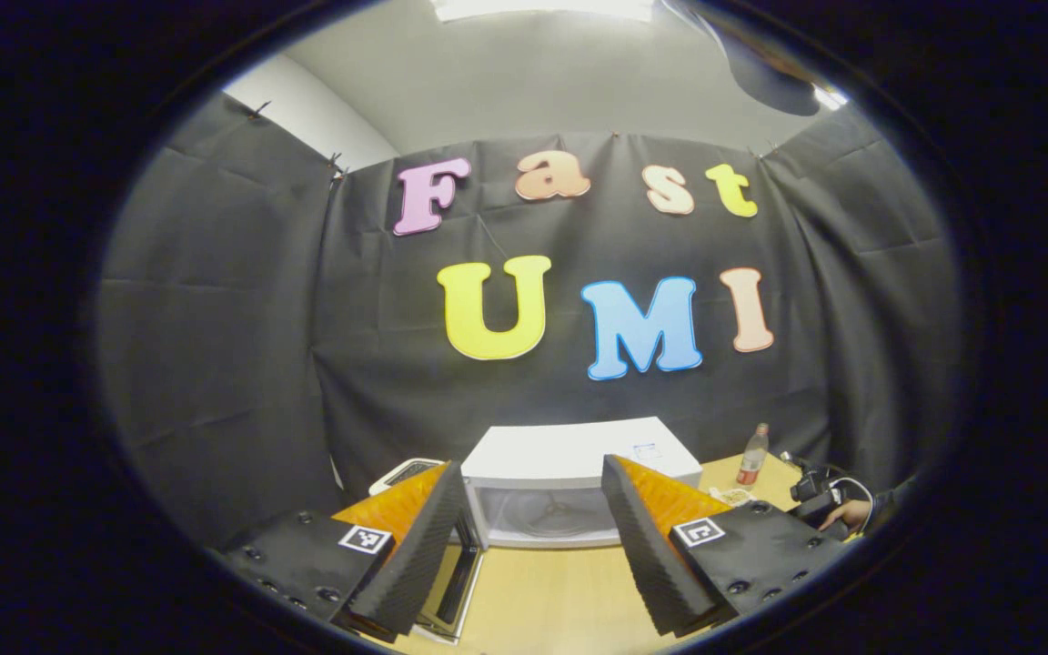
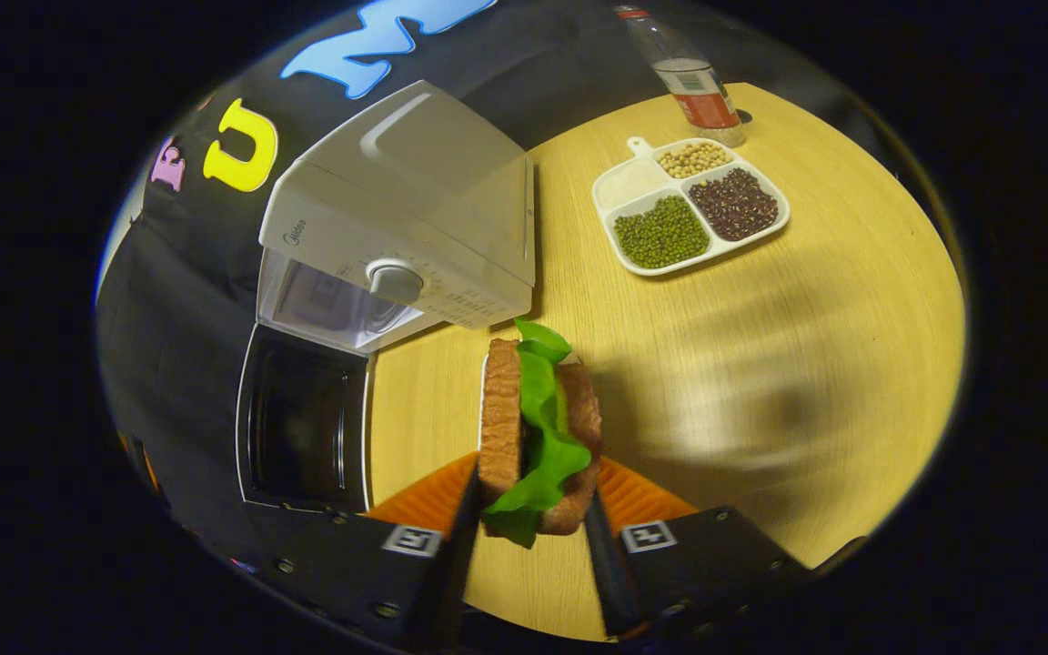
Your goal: Open the microwave oven with the left hand, put the food in, and close the microwave oven.
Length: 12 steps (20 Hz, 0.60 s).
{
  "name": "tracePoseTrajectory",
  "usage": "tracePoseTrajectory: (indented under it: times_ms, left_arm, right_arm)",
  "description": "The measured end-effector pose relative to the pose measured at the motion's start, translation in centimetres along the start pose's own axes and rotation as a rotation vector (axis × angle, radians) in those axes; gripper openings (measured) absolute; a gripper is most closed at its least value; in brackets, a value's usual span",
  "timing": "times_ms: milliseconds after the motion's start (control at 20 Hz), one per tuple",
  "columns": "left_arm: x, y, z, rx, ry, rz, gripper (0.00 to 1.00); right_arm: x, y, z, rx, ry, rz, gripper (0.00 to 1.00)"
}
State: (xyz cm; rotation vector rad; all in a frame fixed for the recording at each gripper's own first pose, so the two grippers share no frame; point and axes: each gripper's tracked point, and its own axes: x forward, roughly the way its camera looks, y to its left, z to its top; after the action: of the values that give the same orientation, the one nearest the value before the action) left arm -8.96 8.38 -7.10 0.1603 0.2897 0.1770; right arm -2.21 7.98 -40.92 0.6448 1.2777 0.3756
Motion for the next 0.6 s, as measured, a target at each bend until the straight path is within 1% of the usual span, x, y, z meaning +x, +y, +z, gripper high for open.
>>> tracePoseTrajectory:
  times_ms: [50, 100, 200, 250, 300, 350, 400, 600]
  left_arm:
    - [0.1, -0.1, -0.3, 0.000, 0.000, -0.008, 1.00]
    - [0.2, 0.0, -0.3, 0.004, 0.002, -0.015, 1.00]
    - [0.6, 0.2, -0.3, 0.004, -0.002, -0.031, 1.00]
    - [0.6, 0.4, 0.1, 0.002, -0.011, -0.039, 1.00]
    - [0.7, 0.7, 0.3, 0.000, -0.018, -0.049, 0.97]
    - [0.9, 1.0, 0.3, -0.003, -0.024, -0.059, 1.00]
    - [1.0, 1.3, 0.3, -0.008, -0.026, -0.074, 1.00]
    - [1.4, 3.4, -0.2, -0.046, -0.027, -0.113, 1.00]
  right_arm:
    - [0.1, 0.1, -0.1, 0.009, 0.008, 0.008, 0.49]
    - [-0.1, 0.0, 0.2, 0.023, -0.008, 0.008, 0.49]
    - [-0.1, 0.1, 0.1, 0.035, -0.011, 0.000, 0.33]
    - [-0.4, 0.3, 0.0, 0.025, -0.022, -0.007, 0.33]
    - [-0.7, 0.5, 0.0, 0.017, -0.037, -0.017, 0.33]
    - [-1.1, 0.6, 0.2, 0.013, -0.057, -0.023, 0.33]
    - [-1.4, 1.1, 0.1, 0.020, -0.071, -0.027, 0.33]
    - [-3.1, 3.7, 0.4, 0.058, -0.141, -0.005, 0.33]
